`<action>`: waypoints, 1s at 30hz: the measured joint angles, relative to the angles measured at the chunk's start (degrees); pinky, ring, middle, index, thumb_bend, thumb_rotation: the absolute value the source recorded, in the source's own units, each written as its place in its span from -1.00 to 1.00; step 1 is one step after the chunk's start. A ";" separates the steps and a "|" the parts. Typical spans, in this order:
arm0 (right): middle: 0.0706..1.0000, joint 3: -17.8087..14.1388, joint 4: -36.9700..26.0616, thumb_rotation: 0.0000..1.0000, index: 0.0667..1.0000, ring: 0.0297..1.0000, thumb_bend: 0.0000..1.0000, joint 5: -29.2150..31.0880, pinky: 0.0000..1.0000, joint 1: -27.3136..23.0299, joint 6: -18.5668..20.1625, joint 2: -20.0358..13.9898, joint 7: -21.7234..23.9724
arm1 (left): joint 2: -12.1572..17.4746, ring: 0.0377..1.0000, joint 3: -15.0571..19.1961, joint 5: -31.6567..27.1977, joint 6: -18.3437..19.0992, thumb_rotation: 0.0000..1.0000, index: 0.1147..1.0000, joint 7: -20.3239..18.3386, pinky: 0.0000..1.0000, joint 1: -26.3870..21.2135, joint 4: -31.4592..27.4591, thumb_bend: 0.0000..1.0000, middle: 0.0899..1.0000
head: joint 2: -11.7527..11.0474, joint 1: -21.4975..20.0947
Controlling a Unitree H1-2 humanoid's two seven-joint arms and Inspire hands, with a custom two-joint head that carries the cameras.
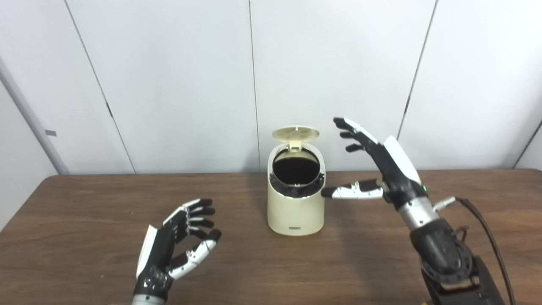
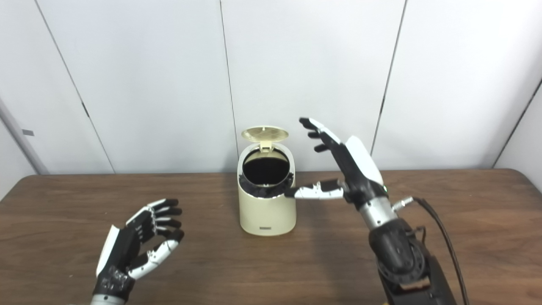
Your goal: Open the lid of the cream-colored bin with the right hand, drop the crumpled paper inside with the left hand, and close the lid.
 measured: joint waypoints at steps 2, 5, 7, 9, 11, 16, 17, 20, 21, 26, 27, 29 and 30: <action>0.75 0.23 0.01 -0.53 0.73 0.65 0.53 -0.09 0.40 -1.28 0.53 -0.01 0.66 | 0.08 0.27 -0.01 -0.40 0.02 -0.59 0.49 -0.46 0.09 0.64 0.69 0.02 0.41 | -0.09 0.09; 0.79 0.93 0.83 -0.54 0.75 0.69 0.49 -0.16 0.46 -2.83 1.08 -0.03 1.21 | 0.28 0.27 0.00 -1.15 0.07 -0.65 0.48 -1.31 0.10 1.58 1.11 0.04 0.41 | -0.17 0.18; 0.80 1.65 1.83 -0.47 0.76 0.71 0.48 -0.88 0.41 -3.95 1.61 -0.29 2.14 | 0.39 0.26 -0.02 -1.16 0.03 -0.70 0.48 -1.91 0.09 2.15 1.65 0.04 0.41 | -0.18 0.26; 0.78 2.26 2.02 -0.38 0.76 0.68 0.48 -1.96 0.34 -4.89 2.51 -0.63 2.98 | 0.39 0.26 -0.01 -1.16 0.04 -0.73 0.48 -2.18 0.09 2.63 2.41 0.03 0.41 | -0.26 0.44; 0.77 2.76 2.25 -0.32 0.76 0.66 0.49 -3.20 0.30 -6.05 3.48 -1.02 3.39 | 0.37 0.26 -0.05 -1.15 0.04 -0.74 0.48 -2.42 0.08 2.96 3.14 0.04 0.40 | -0.26 0.44; 0.75 4.25 4.27 -0.15 0.70 0.68 0.47 -5.51 0.43 -9.10 3.57 -2.25 4.12 | 0.34 0.28 -0.19 -1.22 -0.05 -0.82 0.49 -2.66 0.12 3.46 3.51 0.03 0.42 | -0.26 0.62; 0.75 4.70 4.63 -0.13 0.70 0.69 0.46 -5.90 0.45 -9.51 3.56 -2.46 4.38 | 0.30 0.28 -0.26 -1.31 -0.05 -0.83 0.49 -2.75 0.12 3.63 3.58 0.03 0.42 | -0.26 0.62; 0.72 6.20 5.80 -0.09 0.65 0.71 0.42 -7.50 0.49 -10.66 3.57 -2.84 5.46 | 0.18 0.29 -0.52 -1.39 -0.02 -0.88 0.49 -3.13 0.12 4.10 3.60 0.02 0.43 | -0.26 0.62; 0.71 6.60 5.91 -0.10 0.63 0.71 0.41 -7.74 0.49 -10.88 3.57 -2.97 5.78 | 0.13 0.28 -0.55 -1.45 -0.02 -0.90 0.50 -3.31 0.12 4.09 3.60 0.01 0.43 | -0.35 0.70; 0.60 7.02 5.97 -0.19 0.52 0.69 0.41 -7.81 0.44 -11.73 3.78 -3.00 7.53 | 0.13 0.27 -0.54 -2.18 -0.22 -0.93 0.50 -4.15 0.09 3.94 4.04 0.02 0.44 | -0.35 0.79; 0.58 7.05 5.97 -0.20 0.50 0.69 0.41 -7.78 0.45 -11.73 3.77 -2.99 7.62 | 0.13 0.27 -0.54 -2.28 -0.23 -0.93 0.51 -4.26 0.10 3.90 4.10 0.02 0.44 | -0.35 0.79; 0.53 7.11 5.96 -0.18 0.45 0.71 0.43 -7.68 0.46 -11.72 3.73 -3.00 7.95 | 0.14 0.27 -0.54 -2.44 -0.23 -0.94 0.52 -4.38 0.10 3.90 4.11 0.01 0.44 | -0.26 0.88; 0.52 7.12 5.96 -0.18 0.44 0.71 0.43 -7.64 0.46 -11.72 3.71 -3.00 8.04 | 0.13 0.27 -0.54 -2.46 -0.23 -0.94 0.52 -4.43 0.10 3.90 4.11 0.01 0.44 | -0.18 0.97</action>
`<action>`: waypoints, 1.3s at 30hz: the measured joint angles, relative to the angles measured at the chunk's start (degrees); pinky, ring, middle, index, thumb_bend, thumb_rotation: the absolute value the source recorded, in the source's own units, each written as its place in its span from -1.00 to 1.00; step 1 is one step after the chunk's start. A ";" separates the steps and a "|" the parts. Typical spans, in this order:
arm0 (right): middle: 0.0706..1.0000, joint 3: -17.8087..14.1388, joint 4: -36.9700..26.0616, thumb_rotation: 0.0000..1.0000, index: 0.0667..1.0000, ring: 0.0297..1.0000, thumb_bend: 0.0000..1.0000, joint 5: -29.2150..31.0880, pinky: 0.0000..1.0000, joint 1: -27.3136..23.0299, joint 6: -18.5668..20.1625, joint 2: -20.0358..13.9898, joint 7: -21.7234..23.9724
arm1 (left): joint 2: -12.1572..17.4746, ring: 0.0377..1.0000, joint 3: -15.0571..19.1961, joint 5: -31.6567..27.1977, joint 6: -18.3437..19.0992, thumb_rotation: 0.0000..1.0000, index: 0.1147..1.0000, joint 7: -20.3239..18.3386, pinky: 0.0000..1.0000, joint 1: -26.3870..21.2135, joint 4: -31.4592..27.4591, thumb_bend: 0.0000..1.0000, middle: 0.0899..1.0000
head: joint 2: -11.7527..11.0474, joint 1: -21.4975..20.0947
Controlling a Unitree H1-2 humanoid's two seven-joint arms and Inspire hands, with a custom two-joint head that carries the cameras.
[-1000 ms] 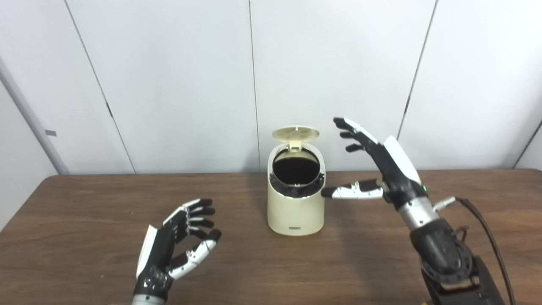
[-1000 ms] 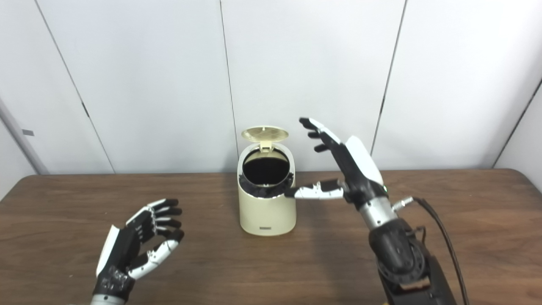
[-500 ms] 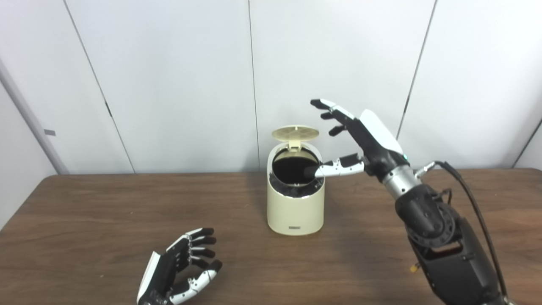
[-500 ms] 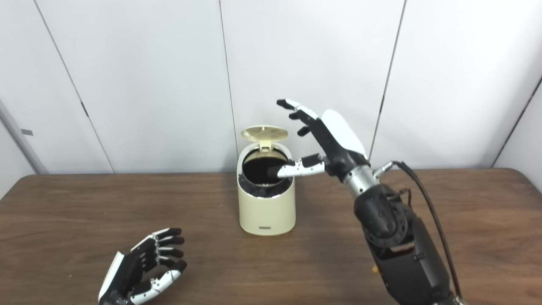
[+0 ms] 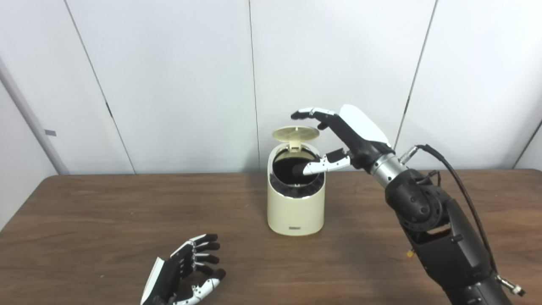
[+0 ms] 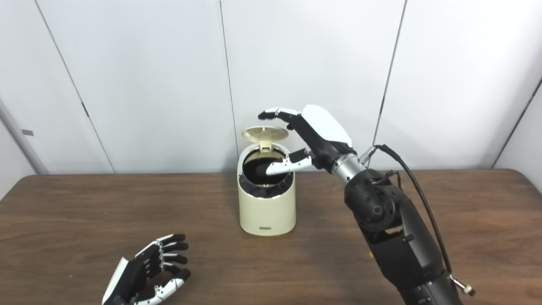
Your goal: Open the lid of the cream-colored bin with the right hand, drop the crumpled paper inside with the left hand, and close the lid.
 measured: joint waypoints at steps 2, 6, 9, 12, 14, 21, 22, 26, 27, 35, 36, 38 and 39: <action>0.48 0.03 -0.01 -0.13 0.40 0.74 0.44 0.07 0.48 0.01 -0.10 -0.01 0.10 | 0.00 0.25 0.00 -0.14 0.01 -0.93 0.54 -0.15 0.09 0.00 0.00 0.01 0.46 | 0.00 0.00; 0.40 0.22 -0.01 -0.20 0.29 0.77 0.39 0.26 0.50 0.23 -1.29 -0.25 0.10 | 0.02 0.22 -0.02 -0.83 0.17 -0.94 0.55 -0.60 0.04 0.00 0.00 0.00 0.47 | 0.00 0.09; 0.35 0.23 -0.05 -0.19 0.23 0.74 0.38 0.38 0.49 1.02 -2.58 -0.41 0.03 | 0.01 0.20 -0.02 -1.09 0.30 -0.91 0.56 -0.66 0.02 0.00 -0.02 0.01 0.47 | 0.26 0.35; 0.28 0.26 -0.18 -0.18 0.17 0.69 0.36 0.29 0.47 1.94 -3.14 -0.49 0.02 | 0.00 0.18 -0.02 -1.24 0.38 -0.88 0.56 -0.66 0.01 0.01 -0.04 0.01 0.47 | 0.26 0.35; 0.22 0.35 -0.40 -0.18 0.12 0.65 0.34 0.11 0.46 2.33 -3.99 -0.65 -0.03 | 0.00 0.18 -0.02 -1.29 0.41 -0.87 0.57 -0.67 0.01 0.02 -0.05 0.00 0.47 | 0.44 0.53; 0.16 0.68 -0.49 -0.17 0.09 0.61 0.36 -0.52 0.74 2.65 -6.17 -0.85 -0.55 | -0.16 0.19 0.01 -1.56 0.66 -0.87 0.57 -0.63 0.02 0.14 -0.21 0.01 0.48 | 0.88 0.79; 0.18 0.82 -0.51 -0.19 0.10 0.59 0.38 -0.94 0.61 2.81 -6.39 -0.89 -0.57 | -0.21 0.19 0.01 -1.56 0.71 -0.87 0.57 -0.63 0.02 0.18 -0.28 0.01 0.48 | 1.14 0.97; 0.19 1.52 -0.62 -0.26 0.12 0.56 0.40 -2.17 0.50 3.82 -7.16 -1.06 -0.62 | -0.34 0.20 0.00 -1.56 1.03 -0.91 0.58 -0.63 0.02 0.33 -0.53 -0.01 0.48 | 1.23 1.14; 0.19 1.68 -0.62 -0.26 0.13 0.57 0.39 -2.26 0.60 4.17 -7.26 -1.06 -0.62 | -0.34 0.20 0.00 -1.56 1.11 -0.92 0.58 -0.63 0.02 0.33 -0.56 -0.01 0.48 | 1.49 1.32; 0.20 2.92 -0.64 -0.19 0.16 0.65 0.38 -2.39 0.96 5.40 -7.16 -1.17 1.14 | -0.37 0.21 0.02 -1.55 1.16 -0.84 0.56 -0.52 0.01 0.36 -0.60 0.03 0.47 | 1.93 1.67; 0.20 3.07 -0.61 -0.18 0.16 0.65 0.39 -2.46 0.96 5.40 -7.21 -1.23 1.30 | -0.41 0.21 0.03 -1.55 1.17 -0.85 0.56 -0.49 0.01 0.37 -0.62 0.03 0.47 | 2.02 1.67; 0.19 3.51 -0.55 -0.16 0.16 0.65 0.38 -2.77 0.96 5.41 -7.33 -1.31 1.36 | -0.50 0.21 0.03 -1.54 1.17 -0.85 0.56 -0.44 0.01 0.40 -0.63 0.03 0.47 | 2.11 1.67; 0.19 3.73 -0.53 -0.15 0.17 0.65 0.38 -3.06 0.95 5.41 -7.34 -1.32 1.38 | -0.52 0.21 0.03 -1.52 1.18 -0.83 0.57 -0.41 0.01 0.41 -0.63 0.03 0.47 | 2.28 1.67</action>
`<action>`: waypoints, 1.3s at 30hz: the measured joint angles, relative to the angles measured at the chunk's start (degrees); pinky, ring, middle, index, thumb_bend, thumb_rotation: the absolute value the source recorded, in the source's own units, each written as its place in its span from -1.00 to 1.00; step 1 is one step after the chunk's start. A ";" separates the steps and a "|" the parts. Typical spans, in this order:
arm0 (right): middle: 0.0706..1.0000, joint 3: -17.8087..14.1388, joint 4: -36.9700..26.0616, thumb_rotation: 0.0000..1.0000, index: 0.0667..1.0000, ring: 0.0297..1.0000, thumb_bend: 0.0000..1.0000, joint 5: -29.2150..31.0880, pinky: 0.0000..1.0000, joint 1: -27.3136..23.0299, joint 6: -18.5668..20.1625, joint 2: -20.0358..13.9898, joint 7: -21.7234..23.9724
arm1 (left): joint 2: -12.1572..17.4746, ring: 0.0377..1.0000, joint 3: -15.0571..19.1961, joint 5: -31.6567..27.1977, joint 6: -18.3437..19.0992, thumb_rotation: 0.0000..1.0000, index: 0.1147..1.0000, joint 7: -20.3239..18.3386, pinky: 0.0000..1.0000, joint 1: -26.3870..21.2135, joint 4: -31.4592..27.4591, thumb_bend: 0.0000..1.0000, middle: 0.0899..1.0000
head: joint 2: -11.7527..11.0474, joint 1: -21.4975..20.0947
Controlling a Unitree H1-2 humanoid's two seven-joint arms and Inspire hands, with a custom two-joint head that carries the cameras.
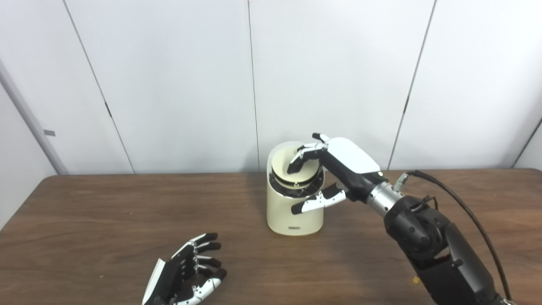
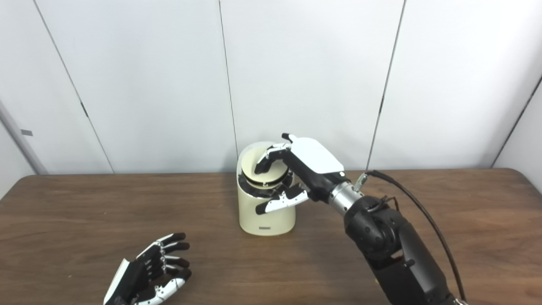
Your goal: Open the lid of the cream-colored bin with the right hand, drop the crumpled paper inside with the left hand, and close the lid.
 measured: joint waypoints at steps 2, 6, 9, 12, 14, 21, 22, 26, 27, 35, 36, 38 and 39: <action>0.18 0.45 0.00 -0.15 0.18 0.66 0.38 -0.79 0.96 0.02 0.00 -0.08 0.16 | -0.02 0.21 0.00 0.06 0.04 -0.80 0.56 0.03 0.01 0.02 -0.06 0.04 0.47 | 0.00 0.00; 0.17 0.94 -0.02 -0.19 0.17 0.65 0.40 -1.55 0.96 0.12 -0.04 -0.13 0.38 | -0.02 0.21 -0.01 0.17 0.37 -0.77 0.56 0.03 0.01 0.12 -0.43 0.06 0.47 | 0.27 0.18; 0.17 1.36 -0.01 -0.19 0.17 0.65 0.40 -2.41 0.93 0.12 -0.86 -0.41 0.29 | -0.04 0.20 -0.02 0.19 0.46 -0.77 0.55 0.04 0.00 0.13 -0.47 0.06 0.46 | 0.35 0.26; 0.17 1.99 0.00 -0.19 0.16 0.63 0.41 -3.69 0.90 0.11 -2.18 -1.20 0.02 | -0.06 0.20 -0.03 0.27 0.46 -0.80 0.55 0.03 0.00 0.14 -0.48 0.05 0.46 | 0.53 0.35; 0.15 2.65 0.07 -0.20 0.15 0.61 0.42 -5.11 0.87 0.10 -3.63 -2.02 -0.69 | -0.07 0.19 -0.02 0.26 0.48 -0.78 0.55 0.02 0.00 0.14 -0.49 0.06 0.45 | 0.97 0.44; 0.11 4.87 0.65 -0.22 0.09 0.59 0.53 -11.73 0.89 -0.20 -7.68 -3.57 -3.96 | -0.09 0.19 -0.02 0.31 1.39 -0.76 0.54 0.02 -0.01 0.26 -1.12 0.07 0.45 | 1.41 0.61; 0.12 5.11 0.64 -0.19 0.10 0.60 0.53 -12.61 0.95 -0.20 -7.73 -3.64 -4.04 | -0.09 0.19 -0.01 0.31 1.51 -0.75 0.54 0.03 0.00 0.40 -1.33 0.07 0.45 | 1.67 0.70; 0.15 5.49 0.30 -0.16 0.13 0.62 0.51 -14.69 0.95 -0.44 -7.24 -3.65 -3.42 | -0.09 0.20 0.03 0.27 1.92 -0.74 0.55 -0.01 0.01 1.31 -2.38 0.08 0.46 | 1.94 0.70; 0.17 5.50 0.18 -0.16 0.14 0.62 0.50 -14.89 0.95 -0.45 -7.00 -3.66 -3.02 | -0.08 0.20 0.05 0.27 2.04 -0.77 0.54 -0.01 0.01 1.47 -2.43 0.06 0.46 | 2.02 0.62; 0.16 5.35 -0.42 -0.17 0.14 0.59 0.51 -15.04 0.91 -0.45 -6.26 -3.65 -1.57 | -0.06 0.19 0.30 -0.06 2.62 -0.80 0.54 -0.14 0.01 1.59 -2.60 0.06 0.45 | 2.02 0.53; 0.16 5.29 -0.42 -0.16 0.14 0.58 0.50 -14.90 0.89 -0.44 -6.27 -3.64 -1.59 | -0.06 0.19 0.30 -0.06 2.64 -0.80 0.54 -0.13 0.01 1.57 -2.60 0.06 0.45 | 1.94 0.53; 0.16 4.94 -0.31 -0.16 0.13 0.57 0.48 -14.07 0.83 -0.37 -6.33 -3.60 -1.63 | -0.07 0.19 0.30 -0.09 2.82 -0.83 0.54 -0.14 0.01 1.51 -2.61 0.06 0.46 | 1.94 0.53; 0.18 4.57 -0.29 -0.15 0.15 0.58 0.46 -13.26 0.85 -0.27 -6.26 -3.55 -1.55 | -0.07 0.19 0.29 -0.13 2.95 -0.84 0.53 -0.15 0.01 1.50 -2.66 0.05 0.46 | 1.76 0.61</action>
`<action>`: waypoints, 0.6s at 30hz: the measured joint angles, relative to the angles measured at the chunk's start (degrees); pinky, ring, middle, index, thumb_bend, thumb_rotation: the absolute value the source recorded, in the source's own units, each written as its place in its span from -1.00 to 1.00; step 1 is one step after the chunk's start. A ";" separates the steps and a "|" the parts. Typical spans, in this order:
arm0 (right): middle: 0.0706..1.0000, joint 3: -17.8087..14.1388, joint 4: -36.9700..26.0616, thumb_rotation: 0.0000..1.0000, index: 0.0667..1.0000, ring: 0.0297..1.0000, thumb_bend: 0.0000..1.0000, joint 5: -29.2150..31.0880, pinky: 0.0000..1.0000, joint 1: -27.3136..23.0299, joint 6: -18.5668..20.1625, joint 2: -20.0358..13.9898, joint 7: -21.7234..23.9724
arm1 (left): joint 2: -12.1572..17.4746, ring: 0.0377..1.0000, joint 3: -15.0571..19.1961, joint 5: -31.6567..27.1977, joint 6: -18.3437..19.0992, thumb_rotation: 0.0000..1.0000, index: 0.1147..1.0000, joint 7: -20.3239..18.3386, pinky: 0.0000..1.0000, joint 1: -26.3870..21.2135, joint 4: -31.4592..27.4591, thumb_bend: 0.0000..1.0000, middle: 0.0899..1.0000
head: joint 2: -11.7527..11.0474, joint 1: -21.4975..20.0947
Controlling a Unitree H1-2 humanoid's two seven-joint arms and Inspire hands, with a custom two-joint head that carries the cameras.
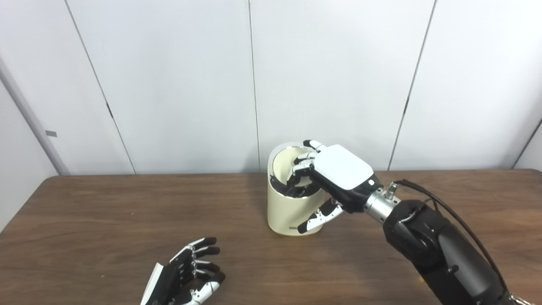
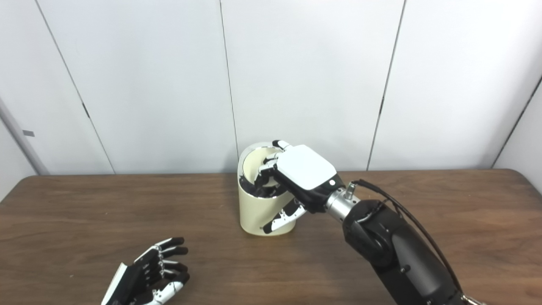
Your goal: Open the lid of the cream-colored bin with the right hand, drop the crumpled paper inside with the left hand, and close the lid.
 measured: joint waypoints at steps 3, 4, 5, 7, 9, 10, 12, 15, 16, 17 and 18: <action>0.27 -2.46 -0.97 -0.18 0.25 0.62 0.42 4.56 0.86 0.86 2.50 1.04 2.49 | 0.01 0.19 0.01 -0.07 0.22 -0.82 0.53 -0.06 0.01 -0.02 -0.13 0.06 0.46 | 0.00 0.00; 0.31 -3.43 -1.89 -0.17 0.31 0.64 0.40 6.20 0.83 1.41 4.16 1.60 3.88 | 0.02 0.18 0.02 -0.07 0.24 -0.81 0.53 -0.06 0.01 -0.02 -0.13 0.06 0.46 | 0.00 0.00; 0.34 -4.07 -2.69 -0.16 0.35 0.65 0.40 7.49 0.81 1.98 5.84 2.13 4.93 | 0.02 0.18 0.04 -0.07 0.25 -0.80 0.53 -0.06 0.01 -0.04 -0.14 0.06 0.46 | 0.00 0.09; 0.46 -5.62 -3.87 -0.14 0.47 0.68 0.38 9.92 0.69 3.20 8.66 2.97 6.15 | 0.02 0.19 0.07 -0.16 0.31 -0.81 0.53 -0.09 0.02 -0.06 -0.14 0.06 0.46 | 0.00 0.00; 0.53 -7.38 -4.56 -0.13 0.54 0.68 0.37 10.95 0.66 4.19 10.10 3.83 6.07 | 0.02 0.20 0.08 -0.21 0.40 -0.81 0.53 -0.12 0.02 -0.06 -0.16 0.07 0.46 | 0.00 0.00; 0.57 -8.04 -4.84 -0.14 0.57 0.65 0.37 11.16 0.56 4.45 10.13 3.98 5.54 | 0.02 0.20 0.07 -0.21 0.40 -0.81 0.53 -0.12 0.02 -0.06 -0.17 0.06 0.46 | 0.00 0.00; 0.59 -9.19 -4.86 -0.16 0.60 0.63 0.37 11.50 0.53 4.68 9.58 3.97 3.51 | 0.02 0.20 0.07 -0.22 0.41 -0.81 0.54 -0.12 0.02 -0.06 -0.21 0.06 0.46 | 0.00 0.00; 0.64 -11.03 -4.99 -0.19 0.64 0.62 0.37 12.34 0.44 4.82 9.03 3.98 0.90 | 0.02 0.20 0.06 -0.21 0.63 -0.81 0.54 -0.12 0.02 -0.05 -0.39 0.07 0.46 | 0.09 0.18; 0.66 -11.44 -5.13 -0.21 0.66 0.62 0.38 12.72 0.38 4.98 8.97 3.99 0.15 | 0.02 0.20 0.06 -0.21 0.65 -0.80 0.54 -0.11 0.02 -0.05 -0.44 0.07 0.45 | 0.09 0.18; 0.69 -11.92 -5.22 -0.23 0.69 0.62 0.40 13.21 0.34 5.22 8.67 4.08 -0.58 | 0.01 0.20 0.05 -0.20 0.66 -0.82 0.54 -0.11 0.02 -0.05 -0.44 0.06 0.45 | 0.09 0.18; 0.71 -12.66 -5.24 -0.26 0.71 0.62 0.41 14.16 0.34 5.70 8.35 4.36 -1.41 | 0.02 0.20 0.03 -0.19 0.65 -0.82 0.54 -0.11 0.02 -0.05 -0.44 0.06 0.45 | 0.09 0.18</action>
